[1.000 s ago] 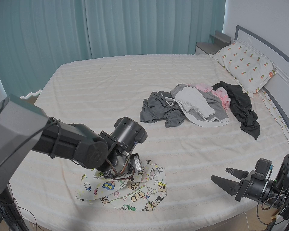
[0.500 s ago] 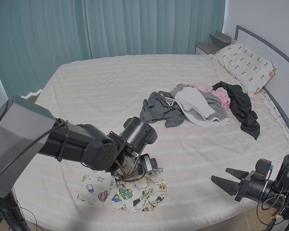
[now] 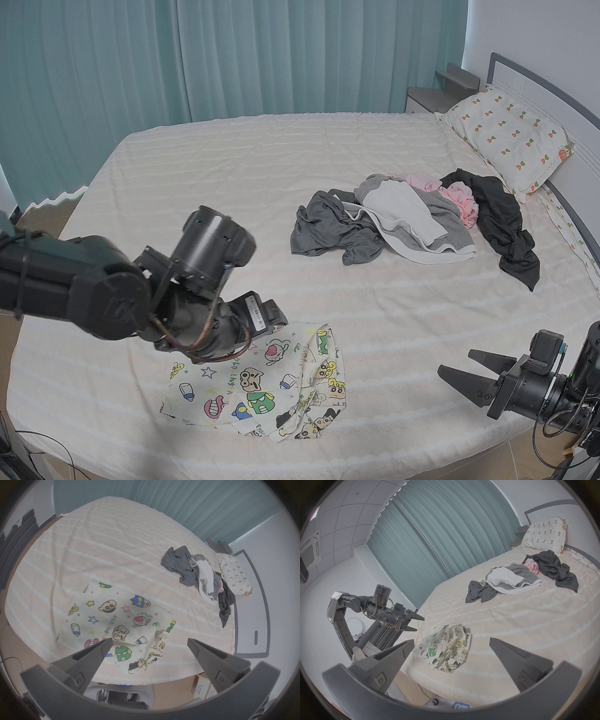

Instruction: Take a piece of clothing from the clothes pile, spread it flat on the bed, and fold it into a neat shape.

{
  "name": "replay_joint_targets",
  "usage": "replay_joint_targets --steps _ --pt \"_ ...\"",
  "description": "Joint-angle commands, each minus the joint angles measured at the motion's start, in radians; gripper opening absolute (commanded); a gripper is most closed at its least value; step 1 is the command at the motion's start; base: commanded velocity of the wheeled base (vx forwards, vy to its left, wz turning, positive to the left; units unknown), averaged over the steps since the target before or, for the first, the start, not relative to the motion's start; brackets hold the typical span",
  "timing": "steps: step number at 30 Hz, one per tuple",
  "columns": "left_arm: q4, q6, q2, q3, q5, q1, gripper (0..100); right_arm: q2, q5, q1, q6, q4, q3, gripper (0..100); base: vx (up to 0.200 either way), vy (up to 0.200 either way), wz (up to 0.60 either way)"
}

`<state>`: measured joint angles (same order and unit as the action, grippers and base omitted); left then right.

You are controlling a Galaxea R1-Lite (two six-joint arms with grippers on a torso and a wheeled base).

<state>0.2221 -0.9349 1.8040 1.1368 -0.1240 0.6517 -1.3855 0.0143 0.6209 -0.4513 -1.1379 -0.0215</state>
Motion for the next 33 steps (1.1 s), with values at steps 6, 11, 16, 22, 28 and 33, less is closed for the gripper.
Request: replay_joint_targets --steps 6,11,16,22,28,33 --pt "-0.279 -0.058 -0.374 -0.486 0.035 -0.113 100 -0.033 0.010 0.000 -0.007 0.001 0.006 100 0.000 0.000 0.00" --pt "-0.340 -0.117 -0.414 -0.566 0.046 -0.124 100 -0.067 0.021 -0.001 -0.010 0.003 0.005 100 -0.160 0.000 0.00" --pt "-0.376 -0.127 -0.442 -0.628 0.086 -0.122 100 -0.115 0.021 -0.001 -0.010 0.003 -0.006 100 -0.080 0.000 0.00" --pt "-0.507 -0.133 -0.517 -0.733 0.106 -0.126 100 -0.198 0.026 0.019 -0.010 0.003 -0.055 100 0.000 0.000 0.00" --pt "-0.526 -0.133 -0.542 -0.775 0.164 -0.173 100 -0.323 0.026 0.068 -0.010 0.003 -0.126 100 0.000 0.100 0.00" --pt "-0.526 -0.133 -0.546 -0.778 0.245 -0.247 100 -0.443 0.026 0.102 -0.015 0.001 -0.219 100 0.000 0.200 0.00"
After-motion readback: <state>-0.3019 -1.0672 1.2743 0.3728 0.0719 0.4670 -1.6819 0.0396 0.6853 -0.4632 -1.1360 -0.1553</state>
